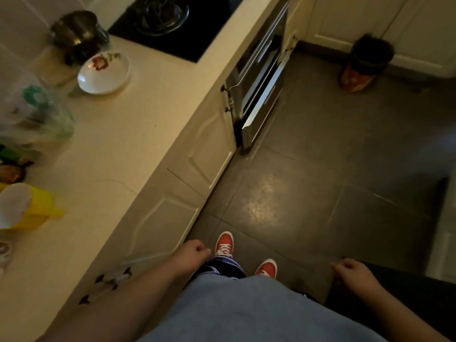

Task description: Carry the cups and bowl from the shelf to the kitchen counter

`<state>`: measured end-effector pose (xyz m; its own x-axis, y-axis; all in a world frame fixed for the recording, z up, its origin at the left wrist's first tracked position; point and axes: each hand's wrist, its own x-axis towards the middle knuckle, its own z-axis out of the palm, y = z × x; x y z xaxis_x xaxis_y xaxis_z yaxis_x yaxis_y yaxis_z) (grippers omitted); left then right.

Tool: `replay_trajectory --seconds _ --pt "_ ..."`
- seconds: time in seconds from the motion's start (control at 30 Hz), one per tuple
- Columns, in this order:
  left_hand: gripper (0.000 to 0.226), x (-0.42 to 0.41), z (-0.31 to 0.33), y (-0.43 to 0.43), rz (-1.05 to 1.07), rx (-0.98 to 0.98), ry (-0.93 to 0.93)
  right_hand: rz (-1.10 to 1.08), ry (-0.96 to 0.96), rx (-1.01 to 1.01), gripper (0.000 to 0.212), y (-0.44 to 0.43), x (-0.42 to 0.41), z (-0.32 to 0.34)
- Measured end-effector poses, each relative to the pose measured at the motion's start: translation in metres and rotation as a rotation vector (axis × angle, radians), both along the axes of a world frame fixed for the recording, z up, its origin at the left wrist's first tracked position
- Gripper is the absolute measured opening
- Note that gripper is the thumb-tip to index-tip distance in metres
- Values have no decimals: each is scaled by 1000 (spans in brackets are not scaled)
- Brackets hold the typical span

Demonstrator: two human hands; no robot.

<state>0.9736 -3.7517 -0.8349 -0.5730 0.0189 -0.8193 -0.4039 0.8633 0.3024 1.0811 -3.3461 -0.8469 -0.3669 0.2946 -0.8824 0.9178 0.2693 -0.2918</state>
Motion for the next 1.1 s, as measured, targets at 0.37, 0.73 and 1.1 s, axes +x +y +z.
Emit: replay_trajectory --seconds 0.37,0.73,1.1 --pt "25 -141 -24 88 -157 -34 -69 -151 151 0 23 102 -133 -11" --pt "21 -346 -13 297 -485 10 -41 -530 22 69 20 216 -160 12" --pt "15 -421 -1 588 -651 174 -52 -681 -121 71 23 368 -146 -21"
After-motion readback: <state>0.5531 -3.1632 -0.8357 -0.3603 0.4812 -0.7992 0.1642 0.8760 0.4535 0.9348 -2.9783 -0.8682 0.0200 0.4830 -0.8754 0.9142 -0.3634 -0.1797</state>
